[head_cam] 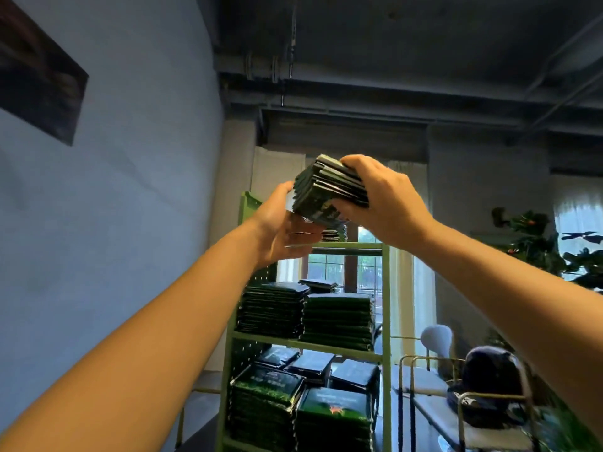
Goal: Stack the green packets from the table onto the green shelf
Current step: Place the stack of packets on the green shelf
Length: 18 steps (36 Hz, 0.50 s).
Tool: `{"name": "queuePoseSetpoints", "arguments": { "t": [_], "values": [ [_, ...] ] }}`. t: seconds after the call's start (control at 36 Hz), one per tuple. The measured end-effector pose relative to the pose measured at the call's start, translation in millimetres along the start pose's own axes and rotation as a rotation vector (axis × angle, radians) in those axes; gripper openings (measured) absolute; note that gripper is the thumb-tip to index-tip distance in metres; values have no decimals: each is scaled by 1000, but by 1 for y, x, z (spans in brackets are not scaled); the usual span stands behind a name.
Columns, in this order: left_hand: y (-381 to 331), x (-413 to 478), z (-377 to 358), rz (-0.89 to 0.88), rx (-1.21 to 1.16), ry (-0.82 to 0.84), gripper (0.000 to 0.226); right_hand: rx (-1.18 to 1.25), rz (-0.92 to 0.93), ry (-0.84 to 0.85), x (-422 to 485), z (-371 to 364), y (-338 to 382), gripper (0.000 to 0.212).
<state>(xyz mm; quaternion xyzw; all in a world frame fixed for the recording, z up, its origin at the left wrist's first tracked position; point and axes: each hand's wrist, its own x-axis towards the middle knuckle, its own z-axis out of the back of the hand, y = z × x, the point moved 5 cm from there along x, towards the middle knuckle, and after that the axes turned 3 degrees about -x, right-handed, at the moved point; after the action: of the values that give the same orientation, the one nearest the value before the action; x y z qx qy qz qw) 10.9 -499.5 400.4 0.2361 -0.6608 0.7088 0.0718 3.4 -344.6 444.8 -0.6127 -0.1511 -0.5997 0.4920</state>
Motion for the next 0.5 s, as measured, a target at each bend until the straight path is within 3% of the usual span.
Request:
{"name": "queuePoseSetpoints", "arguments": {
  "t": [0.14,0.25,0.36,0.5],
  "values": [
    [-5,19,7,-155,207,-147,46,-29,-80,12,15,-14,-26,48],
    [-8,41,14,-393,601,-298,26,-130,-97,51,24,-21,-43,47],
    [11,64,18,-348,906,-246,44,-271,-102,123,29,-32,-54,47],
    [35,76,21,-223,1113,-185,56,-461,-64,259,32,-53,-56,43]
  ]
}}
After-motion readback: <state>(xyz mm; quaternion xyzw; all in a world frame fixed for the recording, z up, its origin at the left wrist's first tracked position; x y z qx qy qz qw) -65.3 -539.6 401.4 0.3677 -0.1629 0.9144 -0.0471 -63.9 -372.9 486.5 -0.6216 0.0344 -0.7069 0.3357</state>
